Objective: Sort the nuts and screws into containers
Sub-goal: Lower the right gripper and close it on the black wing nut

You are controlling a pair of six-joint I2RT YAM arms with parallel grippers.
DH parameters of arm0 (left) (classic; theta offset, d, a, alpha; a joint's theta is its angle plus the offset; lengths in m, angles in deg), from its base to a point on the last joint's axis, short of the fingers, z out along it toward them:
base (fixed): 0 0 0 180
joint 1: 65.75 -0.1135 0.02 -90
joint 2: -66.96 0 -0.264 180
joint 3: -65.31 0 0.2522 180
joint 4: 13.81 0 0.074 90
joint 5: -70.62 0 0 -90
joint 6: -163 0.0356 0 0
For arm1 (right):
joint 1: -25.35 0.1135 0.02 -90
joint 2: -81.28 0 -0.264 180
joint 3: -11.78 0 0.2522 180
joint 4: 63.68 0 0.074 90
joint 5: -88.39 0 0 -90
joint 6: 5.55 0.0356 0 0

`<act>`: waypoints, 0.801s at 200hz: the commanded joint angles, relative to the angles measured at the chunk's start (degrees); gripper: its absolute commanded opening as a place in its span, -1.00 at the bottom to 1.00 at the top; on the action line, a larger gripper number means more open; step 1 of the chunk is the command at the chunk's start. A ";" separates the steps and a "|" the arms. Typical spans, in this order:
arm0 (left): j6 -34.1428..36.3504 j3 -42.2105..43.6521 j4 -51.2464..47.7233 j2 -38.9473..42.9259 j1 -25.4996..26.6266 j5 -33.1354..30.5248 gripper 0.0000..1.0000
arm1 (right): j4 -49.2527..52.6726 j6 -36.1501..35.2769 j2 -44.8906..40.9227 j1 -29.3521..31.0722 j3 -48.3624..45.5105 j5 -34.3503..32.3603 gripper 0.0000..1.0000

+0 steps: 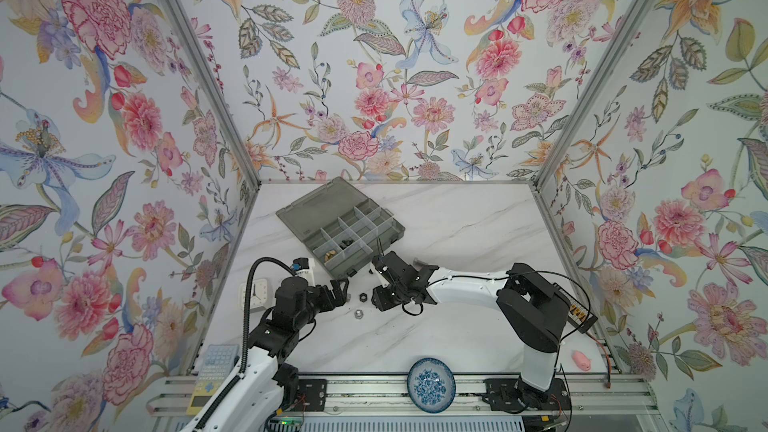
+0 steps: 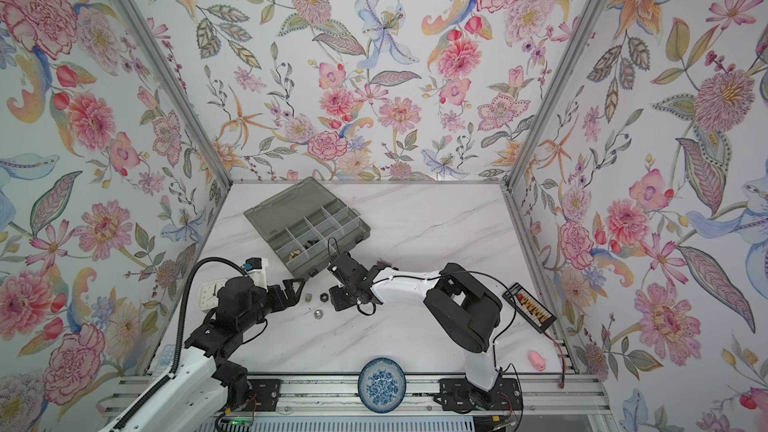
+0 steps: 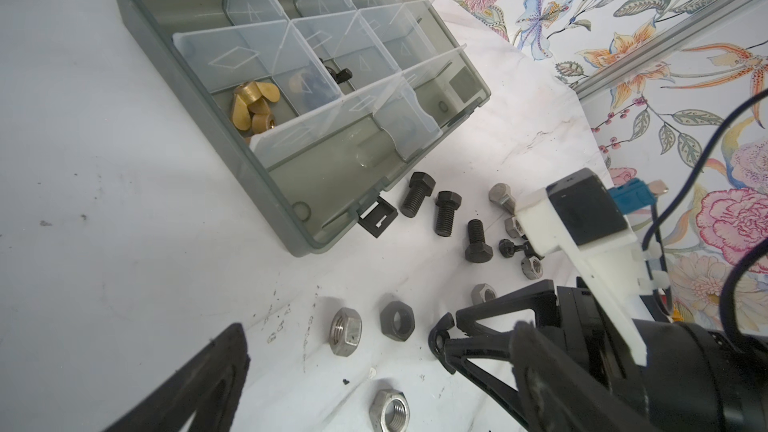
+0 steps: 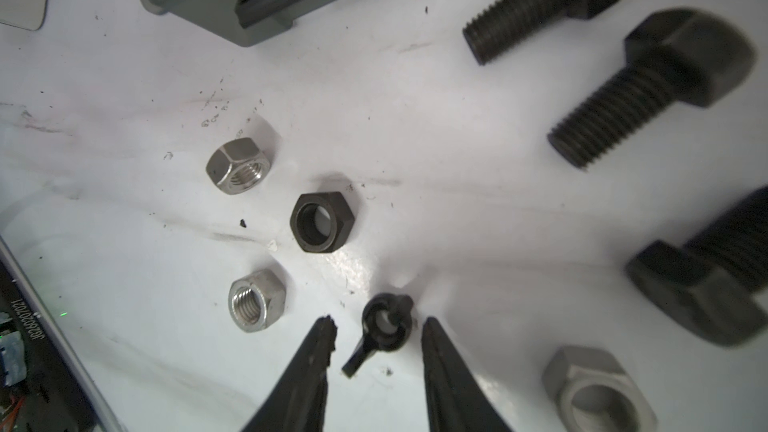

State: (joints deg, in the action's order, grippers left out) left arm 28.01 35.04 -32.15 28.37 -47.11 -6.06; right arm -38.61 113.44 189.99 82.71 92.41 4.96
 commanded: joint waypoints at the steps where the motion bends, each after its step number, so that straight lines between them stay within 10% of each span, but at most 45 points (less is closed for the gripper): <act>1: -0.18 0.08 1.13 -0.38 -0.77 0.72 0.99 | 0.83 -0.33 1.77 0.35 1.49 -0.38 -0.25; 160: -0.20 0.69 1.66 -0.52 -0.76 0.65 0.99 | 0.90 -0.95 4.39 -0.06 2.33 -0.67 -0.56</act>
State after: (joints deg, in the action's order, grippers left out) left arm 28.01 35.04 -31.72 27.95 -47.11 -6.06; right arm -38.63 113.22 192.46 82.71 93.55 4.81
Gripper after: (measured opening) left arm 0.995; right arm 0.232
